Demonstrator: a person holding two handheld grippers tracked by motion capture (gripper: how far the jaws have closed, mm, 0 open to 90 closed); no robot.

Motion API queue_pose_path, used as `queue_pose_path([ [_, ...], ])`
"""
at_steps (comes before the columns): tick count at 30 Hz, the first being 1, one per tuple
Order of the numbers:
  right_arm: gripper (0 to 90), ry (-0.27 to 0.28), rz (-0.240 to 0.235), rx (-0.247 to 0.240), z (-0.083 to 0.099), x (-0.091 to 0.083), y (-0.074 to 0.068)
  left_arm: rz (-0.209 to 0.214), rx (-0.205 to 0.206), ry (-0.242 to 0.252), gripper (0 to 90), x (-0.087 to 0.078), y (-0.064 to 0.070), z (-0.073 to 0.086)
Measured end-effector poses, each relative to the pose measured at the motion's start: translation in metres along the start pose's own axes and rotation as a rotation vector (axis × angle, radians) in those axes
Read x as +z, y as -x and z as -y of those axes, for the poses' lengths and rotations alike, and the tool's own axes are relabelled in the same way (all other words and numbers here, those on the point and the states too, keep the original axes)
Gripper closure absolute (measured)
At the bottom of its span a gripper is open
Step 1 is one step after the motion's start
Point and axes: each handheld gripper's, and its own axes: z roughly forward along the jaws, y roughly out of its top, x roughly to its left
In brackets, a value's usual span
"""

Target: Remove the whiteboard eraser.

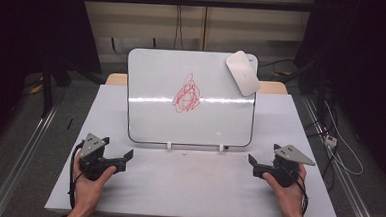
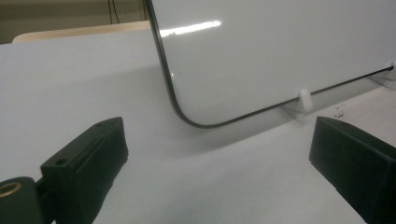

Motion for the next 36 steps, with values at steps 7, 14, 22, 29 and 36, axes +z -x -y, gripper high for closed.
queue_pose_path([
  [7,4.0,0.005,-0.018,0.009,0.0,0.0,0.002,0.012,0.035,-0.013,4.1,0.004,0.006,-0.001],
  [14,6.1,0.0,-0.033,-0.014,-0.004,0.0,0.0,0.006,0.032,-0.023,4.2,0.008,0.008,-0.001],
  [22,7.5,0.014,-0.053,-0.056,-0.02,0.006,-0.005,0.015,0.039,-0.031,4.2,0.008,0.006,0.0],
  [29,8.8,0.042,-0.055,-0.093,-0.043,0.012,-0.007,0.011,0.045,-0.037,4.5,0.007,0.005,0.001],
  [36,10.2,0.074,-0.029,-0.134,-0.078,0.023,-0.003,0.013,0.055,-0.031,4.5,0.006,0.007,0.001],
])
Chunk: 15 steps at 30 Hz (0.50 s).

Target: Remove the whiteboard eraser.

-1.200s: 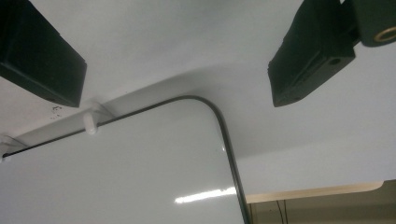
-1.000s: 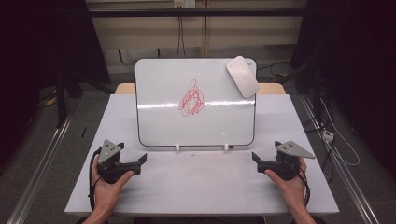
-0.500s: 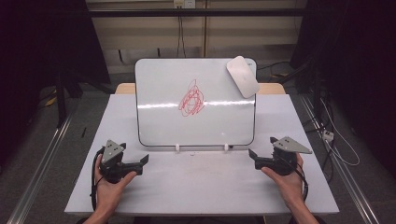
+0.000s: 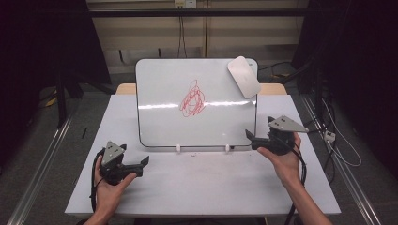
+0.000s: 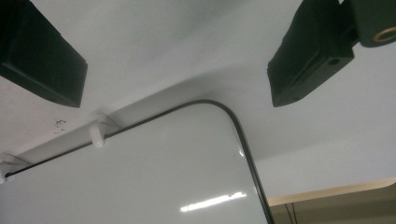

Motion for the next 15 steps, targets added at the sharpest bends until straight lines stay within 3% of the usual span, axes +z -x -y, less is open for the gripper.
queue_pose_path([
  [2,10.5,0.002,0.006,-0.007,-0.005,0.002,0.002,0.002,-0.001,-0.001,4.5,0.0,0.0,0.0],
  [5,11.8,0.009,0.042,-0.037,-0.026,0.01,0.01,0.005,-0.002,0.008,4.1,-0.001,-0.001,0.0],
  [11,13.8,0.015,0.069,-0.104,-0.058,0.023,0.014,0.007,-0.015,0.001,4.0,0.002,-0.003,-0.001],
  [15,14.5,0.019,0.074,-0.107,-0.074,0.033,0.018,-0.003,-0.015,0.01,4.2,0.0,-0.003,-0.002],
])
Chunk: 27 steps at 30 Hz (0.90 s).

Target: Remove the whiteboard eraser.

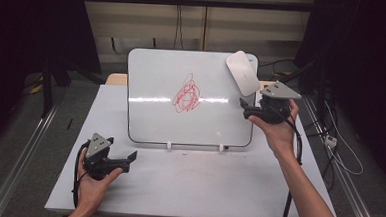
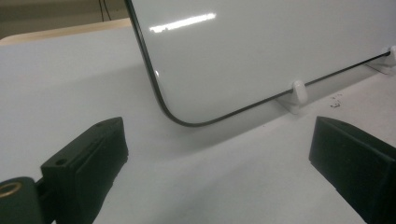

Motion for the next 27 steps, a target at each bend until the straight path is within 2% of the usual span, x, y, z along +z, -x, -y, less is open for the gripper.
queue_pose_path([
  [7,15.6,0.01,0.016,-0.02,-0.018,0.014,0.003,0.006,0.004,-0.007,4.1,0.001,0.0,0.001],
  [10,16.3,0.01,0.02,-0.033,-0.025,0.018,0.003,0.035,-0.006,0.014,3.5,-0.001,0.0,0.001],
  [14,18.5,-0.003,0.024,-0.055,-0.033,0.025,0.005,0.023,0.017,0.005,3.4,-0.001,-0.001,0.003],
  [19,20.7,-0.02,0.04,-0.083,-0.042,0.036,0.004,0.011,-0.005,-0.004,3.6,0.0,-0.006,0.005],
  [27,22.5,-0.037,0.052,-0.112,-0.051,0.048,0.0,0.009,0.007,-0.008,3.9,-0.002,-0.005,0.005],
])
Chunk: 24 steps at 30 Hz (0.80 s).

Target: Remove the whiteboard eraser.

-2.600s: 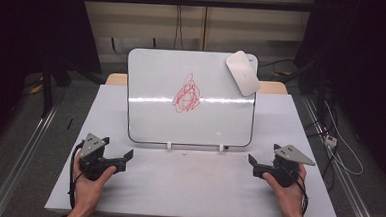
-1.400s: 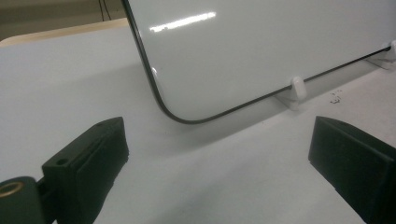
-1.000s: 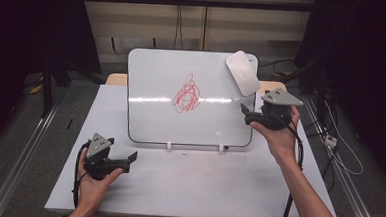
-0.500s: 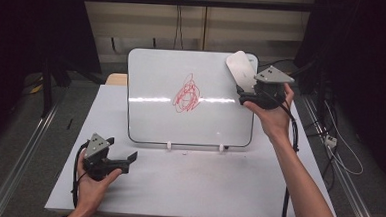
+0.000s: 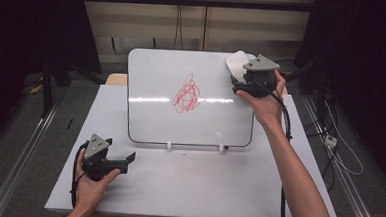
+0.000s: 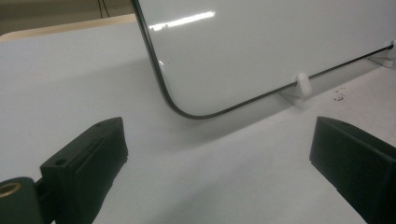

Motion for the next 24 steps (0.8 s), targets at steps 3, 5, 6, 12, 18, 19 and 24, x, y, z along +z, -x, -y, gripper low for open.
queue_pose_path([
  [3,23.4,-0.03,0.003,-0.014,0.003,0.005,-0.002,-0.005,-0.002,0.004,3.9,-0.002,0.0,0.0],
  [5,24.0,-0.04,-0.001,-0.007,0.005,0.008,-0.002,-0.007,-0.005,0.005,3.9,-0.002,-0.001,0.0],
  [6,23.9,-0.042,0.005,-0.016,0.005,0.01,-0.003,-0.011,-0.005,0.007,3.9,-0.002,-0.001,0.0],
  [12,25.9,-0.041,0.028,-0.026,0.006,0.014,-0.005,-0.012,-0.002,0.001,4.0,-0.002,-0.002,0.0],
  [18,30.5,-0.05,0.04,-0.04,0.005,0.013,-0.004,-0.009,-0.003,0.003,4.0,-0.001,-0.001,-0.001],
  [19,30.6,-0.051,0.043,-0.042,0.005,0.013,-0.004,-0.011,0.005,0.0,4.0,-0.001,-0.001,-0.001],
  [24,31.3,-0.065,0.05,-0.036,0.003,0.013,-0.005,-0.007,0.007,0.001,4.0,0.0,0.0,-0.002],
])
